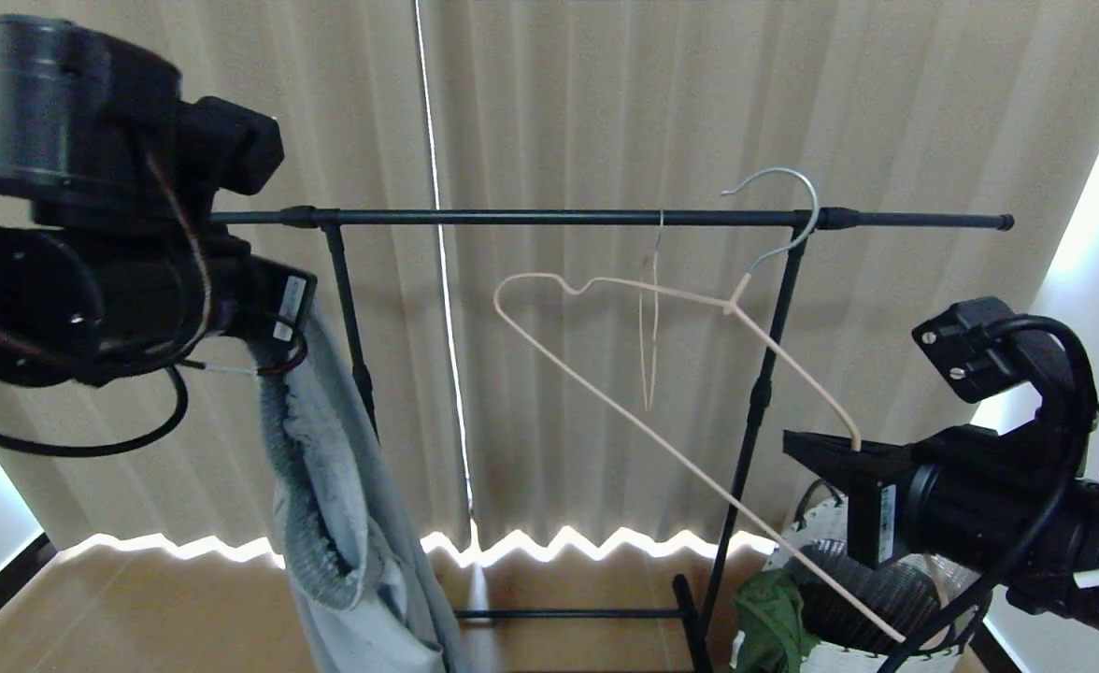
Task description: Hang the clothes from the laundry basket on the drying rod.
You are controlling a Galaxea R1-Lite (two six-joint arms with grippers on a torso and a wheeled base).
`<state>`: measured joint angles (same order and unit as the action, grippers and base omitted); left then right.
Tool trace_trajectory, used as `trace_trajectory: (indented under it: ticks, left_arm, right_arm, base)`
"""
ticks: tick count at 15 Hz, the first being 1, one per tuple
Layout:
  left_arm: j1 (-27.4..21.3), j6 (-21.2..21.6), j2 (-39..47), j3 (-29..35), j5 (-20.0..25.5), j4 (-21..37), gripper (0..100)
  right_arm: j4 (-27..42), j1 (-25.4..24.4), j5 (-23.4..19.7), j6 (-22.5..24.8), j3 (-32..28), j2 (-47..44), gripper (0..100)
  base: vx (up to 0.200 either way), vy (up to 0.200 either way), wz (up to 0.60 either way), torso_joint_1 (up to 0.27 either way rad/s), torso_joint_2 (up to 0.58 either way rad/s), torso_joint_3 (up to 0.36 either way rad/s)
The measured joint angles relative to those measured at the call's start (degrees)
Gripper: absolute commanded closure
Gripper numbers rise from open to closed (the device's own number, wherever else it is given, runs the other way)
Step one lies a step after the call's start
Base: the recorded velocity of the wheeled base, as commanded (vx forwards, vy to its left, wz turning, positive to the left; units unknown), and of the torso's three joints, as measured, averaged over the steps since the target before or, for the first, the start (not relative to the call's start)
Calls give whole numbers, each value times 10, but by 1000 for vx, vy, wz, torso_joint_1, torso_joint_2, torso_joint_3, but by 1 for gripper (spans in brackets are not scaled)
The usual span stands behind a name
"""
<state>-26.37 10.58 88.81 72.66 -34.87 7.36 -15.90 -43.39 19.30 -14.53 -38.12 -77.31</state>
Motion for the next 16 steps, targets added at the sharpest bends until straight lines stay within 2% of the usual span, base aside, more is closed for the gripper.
trace_trajectory:
  ticks: [2, 7, 16]
  left_arm:
    - [-10, -16, 52, 52, -56, 10, 100]
    - [-21, -17, 109, 82, -79, -17, 100]
    - [-20, -16, 130, 83, -104, -26, 100]
  right_arm:
    - [0, -45, 0, -29, -7, -7, 100]
    - [0, -121, 0, -45, -13, -11, 100]
    - [1, -150, 0, -46, -9, -20, 100]
  base:
    - [0, 0, 0, 0, 0, 0]
    - [0, 0, 0, 0, 0, 0]
    - [0, 0, 0, 0, 0, 0]
